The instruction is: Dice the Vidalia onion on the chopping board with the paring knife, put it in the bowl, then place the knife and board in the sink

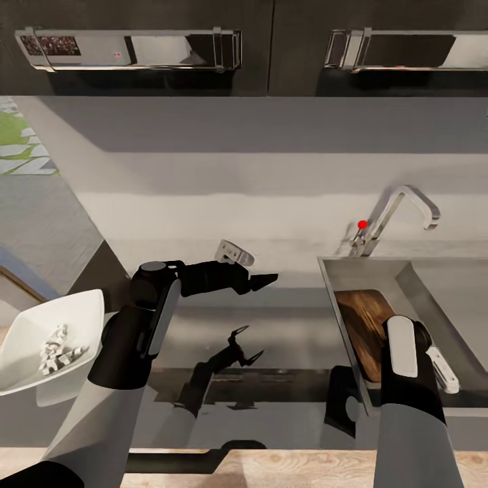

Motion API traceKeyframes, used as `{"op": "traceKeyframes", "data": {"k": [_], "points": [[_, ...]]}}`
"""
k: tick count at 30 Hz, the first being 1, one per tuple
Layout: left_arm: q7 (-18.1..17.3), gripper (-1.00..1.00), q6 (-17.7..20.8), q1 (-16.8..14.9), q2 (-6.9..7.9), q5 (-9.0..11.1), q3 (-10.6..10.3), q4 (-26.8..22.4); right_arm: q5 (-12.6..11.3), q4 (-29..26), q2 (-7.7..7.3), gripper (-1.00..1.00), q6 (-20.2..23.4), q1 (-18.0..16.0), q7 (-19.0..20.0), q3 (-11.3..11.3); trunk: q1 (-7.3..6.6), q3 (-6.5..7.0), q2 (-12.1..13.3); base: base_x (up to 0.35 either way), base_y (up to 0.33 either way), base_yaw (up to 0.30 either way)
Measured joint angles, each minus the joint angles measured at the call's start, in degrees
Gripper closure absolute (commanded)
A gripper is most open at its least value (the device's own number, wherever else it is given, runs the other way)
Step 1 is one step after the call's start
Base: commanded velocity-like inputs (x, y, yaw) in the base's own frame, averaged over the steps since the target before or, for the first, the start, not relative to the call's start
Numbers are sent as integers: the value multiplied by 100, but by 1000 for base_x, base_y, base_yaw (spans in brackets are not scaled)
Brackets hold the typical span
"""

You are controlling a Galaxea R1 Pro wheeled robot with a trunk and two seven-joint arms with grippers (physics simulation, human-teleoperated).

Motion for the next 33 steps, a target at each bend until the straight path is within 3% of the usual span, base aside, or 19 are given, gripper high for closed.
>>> {"op": "traceKeyframes", "data": {"k": [5,9,11,14,17,20,28,29,30,33], "points": [[1,-100,0,0,0,0,0,0,-1,-219,-11,-100,7,0,38,12,0,27,0,0,0,0],[1,-100,0,0,-2,0,0,0,0,-480,-12,-100,14,0,40,264,0,45,0,0,0,0],[1,-100,0,0,-2,0,0,0,-4,-590,-12,-100,25,0,42,397,0,51,0,0,0,17],[1,-100,0,0,-2,0,0,0,-4,-644,-12,-100,232,0,44,850,0,60,0,0,0,56],[1,-100,-2,0,1,0,3,0,-4,-705,-12,-100,325,0,53,1123,0,74,0,0,0,55],[1,-100,-4,0,6,0,8,0,0,-757,-12,-100,446,0,403,1513,0,86,0,0,0,13],[1,-100,-7,0,14,-1,9,1,12,-766,-66,-100,1290,0,1554,1634,0,92,1,0,0,1],[1,-100,-8,0,15,-1,9,1,16,-766,-121,-100,1356,0,1693,1636,0,92,1,0,0,0],[1,-100,-8,1,16,-1,9,-1,36,-767,-467,-100,1456,-1,2076,1639,0,92,1,0,0,0],[1,-100,-9,0,14,-1,9,1,36,-767,-953,-100,1515,-1,2709,1641,0,92,0,0,0,0]]}}
